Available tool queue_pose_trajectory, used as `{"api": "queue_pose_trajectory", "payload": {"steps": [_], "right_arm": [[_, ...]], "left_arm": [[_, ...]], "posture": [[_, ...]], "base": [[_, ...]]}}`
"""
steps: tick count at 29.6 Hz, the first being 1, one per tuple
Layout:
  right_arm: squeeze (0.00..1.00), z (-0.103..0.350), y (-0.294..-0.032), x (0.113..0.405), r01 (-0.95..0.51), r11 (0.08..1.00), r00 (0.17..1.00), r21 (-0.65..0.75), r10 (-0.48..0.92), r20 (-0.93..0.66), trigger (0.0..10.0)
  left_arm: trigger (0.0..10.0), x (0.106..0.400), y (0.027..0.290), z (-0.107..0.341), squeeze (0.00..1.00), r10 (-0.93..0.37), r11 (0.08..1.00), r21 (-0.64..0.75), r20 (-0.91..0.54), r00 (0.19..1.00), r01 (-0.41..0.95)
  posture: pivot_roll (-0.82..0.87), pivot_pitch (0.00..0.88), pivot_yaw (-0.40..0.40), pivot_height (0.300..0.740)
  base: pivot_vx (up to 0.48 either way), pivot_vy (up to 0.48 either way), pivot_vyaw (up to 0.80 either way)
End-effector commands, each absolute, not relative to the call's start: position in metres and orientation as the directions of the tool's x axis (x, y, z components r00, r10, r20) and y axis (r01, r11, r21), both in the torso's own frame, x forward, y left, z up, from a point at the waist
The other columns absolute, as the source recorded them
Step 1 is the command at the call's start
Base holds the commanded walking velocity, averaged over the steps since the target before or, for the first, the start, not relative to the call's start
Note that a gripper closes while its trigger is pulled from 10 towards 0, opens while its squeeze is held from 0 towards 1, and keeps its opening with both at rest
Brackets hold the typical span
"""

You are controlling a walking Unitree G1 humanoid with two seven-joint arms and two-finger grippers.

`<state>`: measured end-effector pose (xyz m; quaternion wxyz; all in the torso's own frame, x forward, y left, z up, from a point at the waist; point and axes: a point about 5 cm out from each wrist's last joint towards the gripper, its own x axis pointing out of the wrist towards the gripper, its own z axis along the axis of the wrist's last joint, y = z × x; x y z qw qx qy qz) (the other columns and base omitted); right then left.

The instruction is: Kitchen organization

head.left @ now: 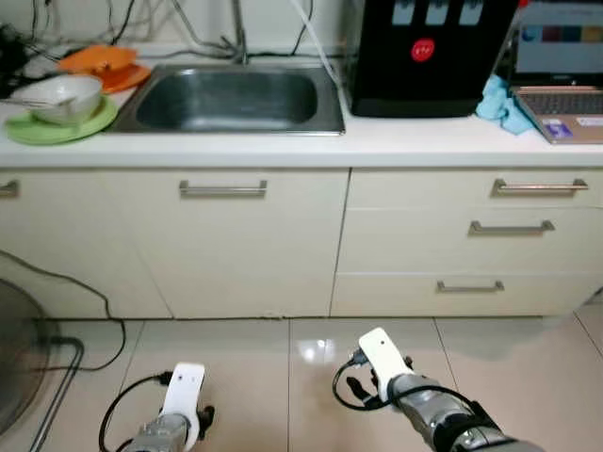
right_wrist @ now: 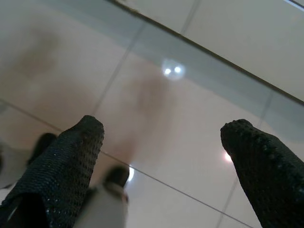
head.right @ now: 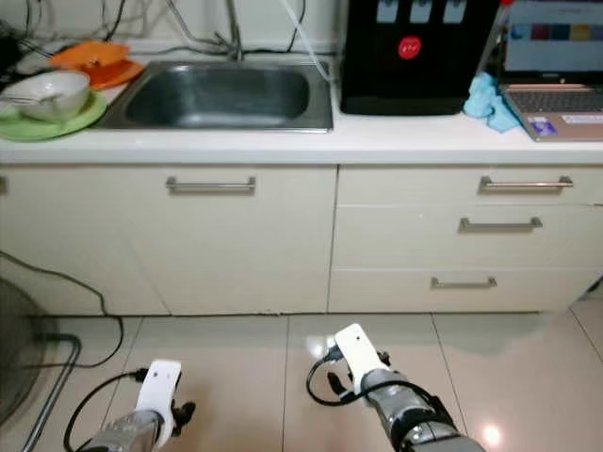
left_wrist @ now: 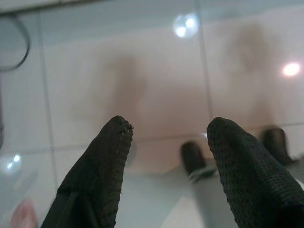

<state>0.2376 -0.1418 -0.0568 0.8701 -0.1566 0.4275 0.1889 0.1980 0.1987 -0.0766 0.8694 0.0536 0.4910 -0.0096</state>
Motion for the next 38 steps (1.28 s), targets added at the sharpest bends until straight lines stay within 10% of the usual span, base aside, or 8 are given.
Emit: {"api": "queue_pose_trajectory", "payload": {"steps": [1,24,38], "right_arm": [[0.00,-0.056,-0.147,0.239,-0.449,0.885,0.567,-0.118,0.180,-0.804,10.0],[0.00,-0.057,-0.147,0.238,-0.464,0.876,0.567,-0.132,0.180,-0.803,10.0],[0.00,-0.054,-0.143,0.237,-0.242,0.970,0.707,0.023,0.193,-0.680,10.0]], "left_arm": [[10.0,0.197,0.193,-0.078,0.00,0.025,0.995,0.071,-0.860,0.509,0.070],[10.0,0.199,0.196,-0.077,0.00,0.056,0.990,0.113,-0.863,0.503,0.083],[10.0,0.227,0.201,-0.054,0.00,-0.028,0.993,0.061,-0.705,0.709,0.099]], "posture": [[-0.08,0.000,0.011,0.740],[-0.07,0.000,0.011,0.740],[-0.06,0.000,0.028,0.740]], "base": [[0.442,0.000,0.00],[0.188,0.125,0.00],[0.000,0.000,0.00]]}}
